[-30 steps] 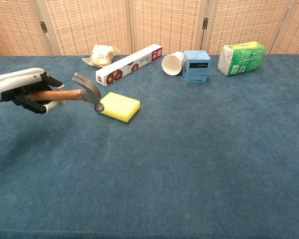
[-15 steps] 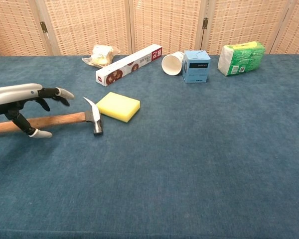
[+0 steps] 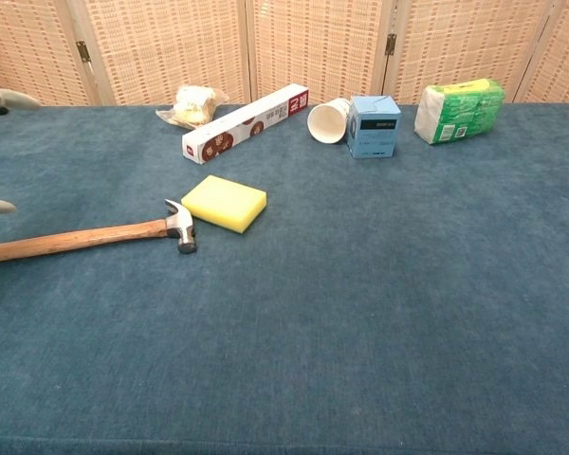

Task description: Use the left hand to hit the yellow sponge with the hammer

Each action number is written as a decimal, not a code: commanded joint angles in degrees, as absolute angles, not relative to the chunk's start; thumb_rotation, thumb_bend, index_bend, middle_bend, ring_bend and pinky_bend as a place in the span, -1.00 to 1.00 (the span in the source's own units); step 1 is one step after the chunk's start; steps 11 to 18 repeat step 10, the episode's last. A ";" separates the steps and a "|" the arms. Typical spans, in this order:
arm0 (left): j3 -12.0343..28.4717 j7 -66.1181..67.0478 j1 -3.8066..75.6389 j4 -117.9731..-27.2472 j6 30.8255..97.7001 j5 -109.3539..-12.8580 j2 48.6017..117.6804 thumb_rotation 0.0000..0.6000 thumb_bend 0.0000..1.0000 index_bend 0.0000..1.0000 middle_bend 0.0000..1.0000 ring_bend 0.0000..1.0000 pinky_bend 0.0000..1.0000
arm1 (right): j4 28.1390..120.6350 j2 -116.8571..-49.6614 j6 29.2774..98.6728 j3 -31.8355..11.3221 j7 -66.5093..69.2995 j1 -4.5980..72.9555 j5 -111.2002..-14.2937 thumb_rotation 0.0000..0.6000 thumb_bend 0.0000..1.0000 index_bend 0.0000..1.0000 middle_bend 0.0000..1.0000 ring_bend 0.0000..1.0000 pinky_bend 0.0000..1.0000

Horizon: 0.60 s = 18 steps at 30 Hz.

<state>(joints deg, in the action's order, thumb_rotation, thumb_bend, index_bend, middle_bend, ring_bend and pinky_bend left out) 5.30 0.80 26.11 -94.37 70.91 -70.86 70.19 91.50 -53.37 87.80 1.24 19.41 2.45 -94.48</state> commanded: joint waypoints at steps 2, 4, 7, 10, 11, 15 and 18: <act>4.30 5.23 18.63 -96.12 81.08 -70.08 68.65 1.00 -0.65 -0.73 -0.87 -1.00 -0.61 | 90.59 -53.94 88.05 0.85 19.93 2.93 -94.96 1.00 -0.48 -0.77 -0.33 -0.61 -0.60; 3.63 5.94 16.36 -95.91 83.88 -70.57 68.14 1.00 -0.65 -0.71 -0.85 -1.00 -0.61 | 90.38 -54.13 87.77 0.68 20.08 3.34 -95.11 1.00 -0.48 -0.77 -0.33 -0.62 -0.60; 2.68 5.55 13.55 -96.13 86.85 -71.76 67.43 1.00 -0.65 -0.68 -0.84 -1.00 -0.61 | 90.43 -54.52 87.07 0.52 19.97 4.02 -95.29 1.00 -0.48 -0.77 -0.33 -0.62 -0.60; 1.69 4.55 11.46 -96.30 88.11 -72.84 66.81 1.00 -0.65 -0.66 -0.82 -1.00 -0.61 | 90.54 -54.88 86.32 0.52 19.73 4.60 -95.47 1.00 -0.48 -0.77 -0.33 -0.62 -0.60; 1.69 4.55 11.46 -96.30 88.11 -72.84 66.81 1.00 -0.65 -0.66 -0.82 -1.00 -0.61 | 90.54 -54.88 86.32 0.52 19.73 4.60 -95.47 1.00 -0.48 -0.77 -0.33 -0.62 -0.60; 1.69 4.55 11.46 -96.30 88.11 -72.84 66.81 1.00 -0.65 -0.66 -0.82 -1.00 -0.61 | 90.54 -54.88 86.32 0.52 19.73 4.60 -95.47 1.00 -0.48 -0.77 -0.33 -0.62 -0.60; 1.69 4.55 11.46 -96.30 88.11 -72.84 66.81 1.00 -0.65 -0.66 -0.82 -1.00 -0.61 | 90.54 -54.88 86.32 0.52 19.73 4.60 -95.47 1.00 -0.48 -0.77 -0.33 -0.62 -0.60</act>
